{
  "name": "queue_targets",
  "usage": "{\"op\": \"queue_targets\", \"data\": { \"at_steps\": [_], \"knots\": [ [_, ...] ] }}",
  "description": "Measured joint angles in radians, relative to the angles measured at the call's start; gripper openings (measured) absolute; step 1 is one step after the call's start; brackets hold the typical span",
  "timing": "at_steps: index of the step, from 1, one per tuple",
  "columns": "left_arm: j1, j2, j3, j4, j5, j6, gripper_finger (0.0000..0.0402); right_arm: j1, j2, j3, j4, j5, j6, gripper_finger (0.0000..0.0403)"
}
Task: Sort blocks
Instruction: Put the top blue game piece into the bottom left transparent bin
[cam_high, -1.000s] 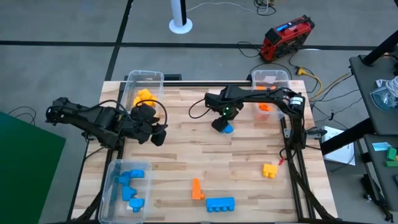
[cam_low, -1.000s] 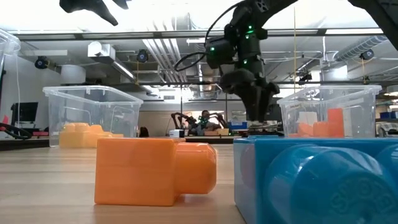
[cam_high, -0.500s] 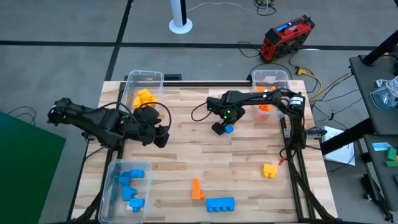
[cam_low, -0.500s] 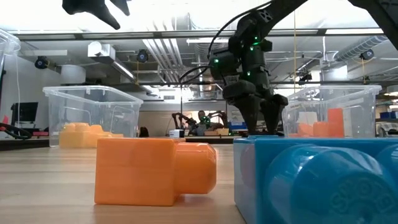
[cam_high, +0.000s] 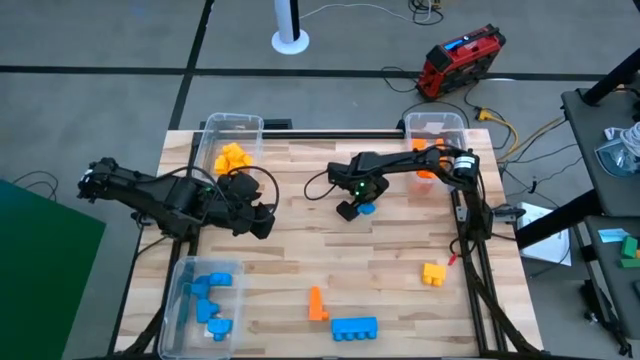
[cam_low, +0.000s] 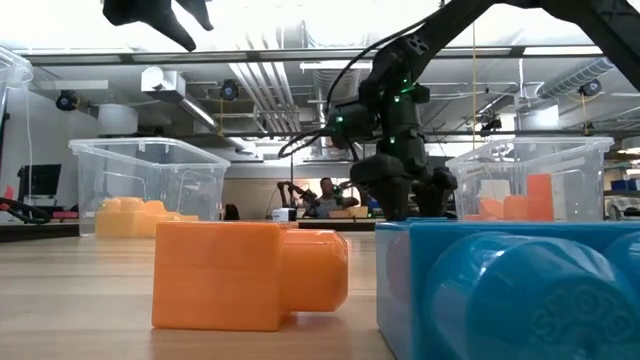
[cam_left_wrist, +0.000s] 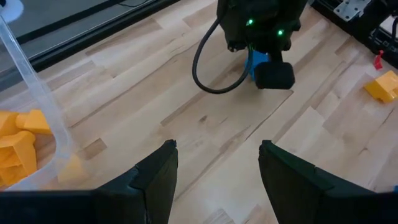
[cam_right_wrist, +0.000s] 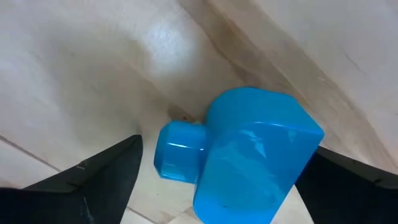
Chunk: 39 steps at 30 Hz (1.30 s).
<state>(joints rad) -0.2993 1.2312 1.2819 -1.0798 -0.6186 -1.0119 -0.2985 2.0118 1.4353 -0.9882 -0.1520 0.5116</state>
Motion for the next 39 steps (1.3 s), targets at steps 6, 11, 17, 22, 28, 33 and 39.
{"op": "queue_targets", "data": {
  "at_steps": [6, 11, 17, 22, 28, 33, 39],
  "knots": [
    [0.0, 0.0, 0.0, 0.001, 0.0, 0.0, 0.0201, 0.0, 0.007, 0.0, -0.004, 0.025, 0.043, 0.0342],
    [0.0, 0.0, 0.0, 0.004, 0.0, 0.0, 0.0201, 0.0, 0.007, -0.001, -0.006, 0.028, 0.069, 0.0254],
    [0.0, 0.0, 0.0, 0.003, 0.0, 0.004, 0.0201, 0.0, 0.0, 0.0, -0.009, 0.022, 0.047, 0.0254],
    [0.0, 0.0, 0.0, 0.003, 0.002, 0.005, 0.0201, 0.0, -0.063, 0.031, -0.015, -0.041, 0.019, 0.0254],
    [0.0, 0.0, 0.0, 0.047, 0.122, 0.105, 0.0201, 0.006, -0.159, 0.129, 0.057, -0.371, -0.084, 0.0254],
    [-0.011, -0.001, 0.001, 0.221, 0.323, 0.346, 0.0201, 0.025, -0.192, 0.249, 0.16, -0.713, -0.138, 0.0254],
    [-0.016, -0.002, 0.001, 0.308, 0.401, 0.418, 0.0201, 0.086, -0.19, 0.384, 0.183, -0.853, -0.216, 0.0254]
  ]
}}
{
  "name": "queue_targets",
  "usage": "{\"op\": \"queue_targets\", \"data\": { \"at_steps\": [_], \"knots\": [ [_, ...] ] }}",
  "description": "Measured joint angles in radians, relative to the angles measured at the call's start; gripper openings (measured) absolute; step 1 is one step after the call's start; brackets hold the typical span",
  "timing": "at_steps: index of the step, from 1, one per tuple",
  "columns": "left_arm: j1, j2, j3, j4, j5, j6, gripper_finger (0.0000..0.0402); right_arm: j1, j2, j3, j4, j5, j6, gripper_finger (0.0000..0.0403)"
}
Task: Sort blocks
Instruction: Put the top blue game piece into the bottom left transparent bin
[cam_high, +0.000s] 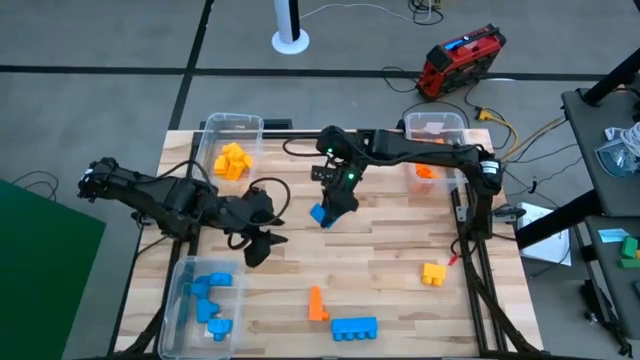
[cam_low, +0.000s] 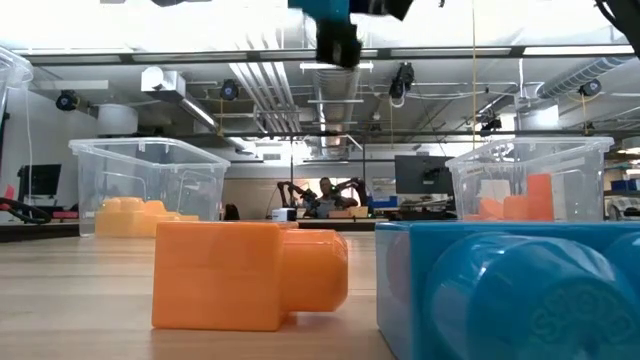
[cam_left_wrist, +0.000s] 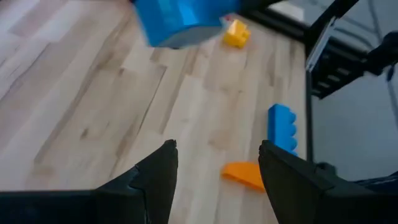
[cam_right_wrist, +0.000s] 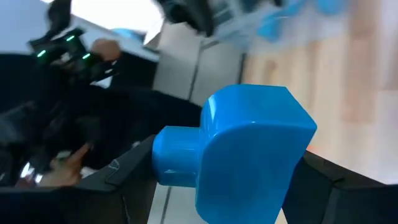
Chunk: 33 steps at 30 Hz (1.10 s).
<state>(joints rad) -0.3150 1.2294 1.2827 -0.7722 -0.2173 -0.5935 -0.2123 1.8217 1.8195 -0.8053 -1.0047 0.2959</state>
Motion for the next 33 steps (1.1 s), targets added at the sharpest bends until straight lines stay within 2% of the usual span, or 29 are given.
{"op": "queue_targets", "data": {
  "at_steps": [6, 10, 15, 19, 24, 33],
  "knots": [
    [-0.003, -0.004, 0.0, 0.101, 0.025, 0.017, 0.0201, 0.064, 0.0, 0.075, 0.011, -0.12, -0.019, 0.0254],
    [-0.008, -0.014, 0.0, 0.221, 0.045, 0.096, 0.0201, 0.095, 0.0, 0.114, 0.012, -0.172, -0.019, 0.0254],
    [-0.012, -0.012, 0.0, 0.377, 0.048, 0.231, 0.0201, 0.125, 0.0, 0.138, 0.074, -0.182, 0.003, 0.0254],
    [-0.012, -0.009, 0.0, 0.42, 0.047, 0.317, 0.0201, 0.145, 0.0, 0.138, 0.152, -0.183, 0.078, 0.0254],
    [-0.018, -0.009, 0.001, 0.468, 0.045, 0.443, 0.0203, 0.155, 0.007, 0.138, 0.165, -0.184, 0.116, 0.0254],
    [-0.014, 0.053, 0.001, 0.511, 0.044, 0.556, 0.0254, 0.158, 0.015, 0.138, 0.168, -0.181, 0.156, 0.0254]
  ]
}}
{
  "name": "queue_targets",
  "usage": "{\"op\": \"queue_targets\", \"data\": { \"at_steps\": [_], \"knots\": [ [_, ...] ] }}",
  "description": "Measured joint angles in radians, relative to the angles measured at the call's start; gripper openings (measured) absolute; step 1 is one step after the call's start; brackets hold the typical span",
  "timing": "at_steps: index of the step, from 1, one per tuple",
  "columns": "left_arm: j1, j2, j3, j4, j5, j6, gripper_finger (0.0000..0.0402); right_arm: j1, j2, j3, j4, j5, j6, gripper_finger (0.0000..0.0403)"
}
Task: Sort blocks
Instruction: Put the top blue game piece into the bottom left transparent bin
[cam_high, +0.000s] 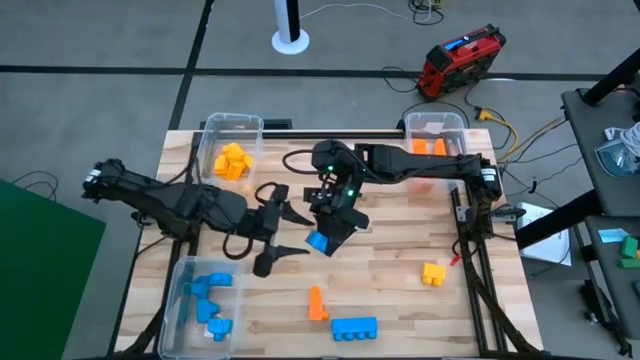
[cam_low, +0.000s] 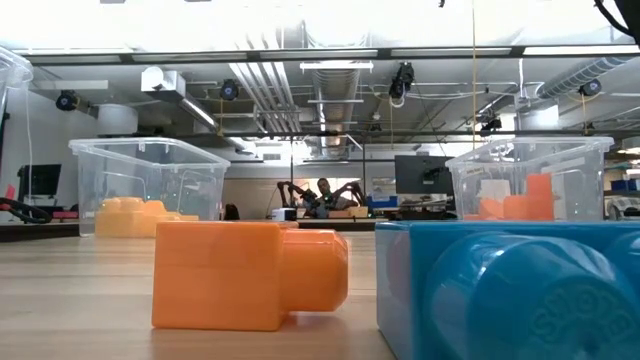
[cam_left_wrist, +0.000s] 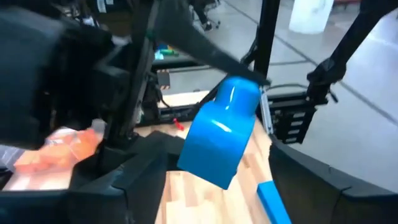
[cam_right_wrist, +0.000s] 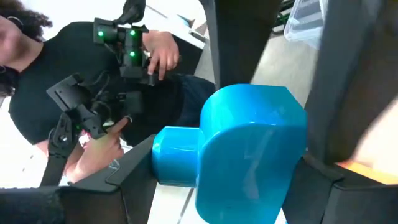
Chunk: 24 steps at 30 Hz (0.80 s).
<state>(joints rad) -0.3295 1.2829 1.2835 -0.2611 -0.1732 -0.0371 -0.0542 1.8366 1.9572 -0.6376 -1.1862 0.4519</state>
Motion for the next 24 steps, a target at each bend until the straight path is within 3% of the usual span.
{"op": "queue_targets", "data": {
  "at_steps": [6, 12, 24],
  "knots": [
    [0.001, 0.038, 0.0, 0.043, 0.0, 0.029, 0.0286, 0.009, 0.0, 0.0, 0.0, 0.0, 0.008, 0.0254],
    [0.007, 0.038, 0.0, 0.085, 0.011, 0.115, 0.0288, 0.031, 0.0, 0.0, 0.003, 0.0, 0.004, 0.0254],
    [0.046, 0.081, -0.001, 0.153, 0.201, 0.1, 0.0285, 0.039, -0.002, -0.002, 0.021, -0.008, 0.011, 0.0254]
  ]
}}
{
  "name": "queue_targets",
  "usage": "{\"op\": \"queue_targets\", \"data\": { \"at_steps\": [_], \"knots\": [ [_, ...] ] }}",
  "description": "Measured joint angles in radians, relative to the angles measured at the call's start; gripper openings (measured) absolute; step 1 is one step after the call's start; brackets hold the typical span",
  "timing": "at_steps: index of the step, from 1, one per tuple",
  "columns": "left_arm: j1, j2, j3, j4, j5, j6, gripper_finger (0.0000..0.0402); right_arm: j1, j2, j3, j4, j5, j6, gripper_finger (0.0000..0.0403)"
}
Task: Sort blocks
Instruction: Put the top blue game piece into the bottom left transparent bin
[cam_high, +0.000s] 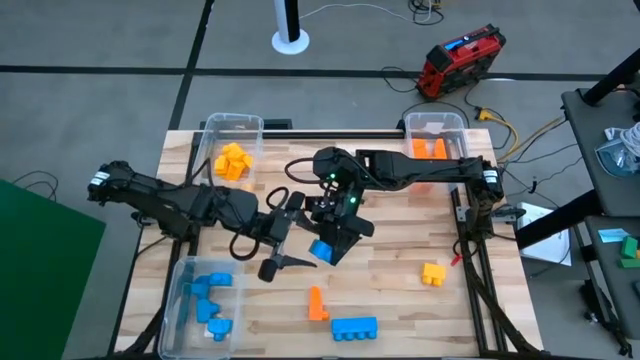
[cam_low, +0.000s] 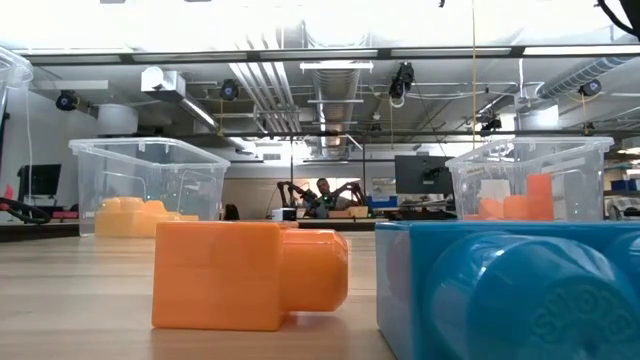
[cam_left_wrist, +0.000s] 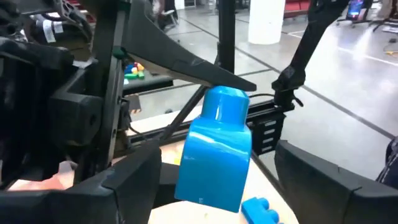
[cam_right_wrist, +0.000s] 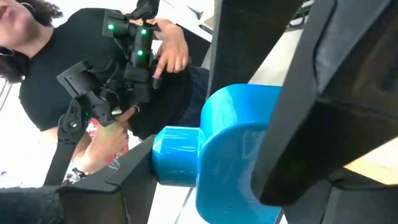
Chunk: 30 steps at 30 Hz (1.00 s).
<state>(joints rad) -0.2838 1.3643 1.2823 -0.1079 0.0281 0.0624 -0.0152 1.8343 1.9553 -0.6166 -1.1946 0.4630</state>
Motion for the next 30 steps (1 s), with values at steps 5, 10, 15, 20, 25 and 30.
{"op": "queue_targets", "data": {
  "at_steps": [5, 10, 15, 20, 25, 30],
  "knots": [
    [0.006, 0.001, 0.0, -0.001, 0.007, 0.007, 0.0262, 0.003, 0.0, 0.0, 0.001, 0.002, 0.0, 0.0254],
    [0.013, 0.01, 0.0, 0.008, 0.007, 0.01, 0.0227, 0.003, 0.0, 0.0, -0.012, 0.005, 0.0, 0.0254],
    [0.016, 0.011, 0.0, 0.007, 0.009, 0.026, 0.0196, 0.003, 0.0, 0.0, -0.012, 0.011, -0.001, 0.0254],
    [0.015, 0.011, 0.0, 0.01, 0.004, 0.026, 0.018, 0.004, 0.0, 0.0, -0.007, 0.018, 0.001, 0.0254],
    [0.015, 0.011, 0.0, 0.009, -0.015, 0.027, 0.0202, 0.003, 0.0, 0.0, 0.007, 0.036, 0.036, 0.0254],
    [0.015, 0.011, 0.0, 0.026, -0.038, 0.026, 0.0235, -0.002, -0.003, 0.0, 0.028, 0.055, 0.065, 0.0254]
  ]
}}
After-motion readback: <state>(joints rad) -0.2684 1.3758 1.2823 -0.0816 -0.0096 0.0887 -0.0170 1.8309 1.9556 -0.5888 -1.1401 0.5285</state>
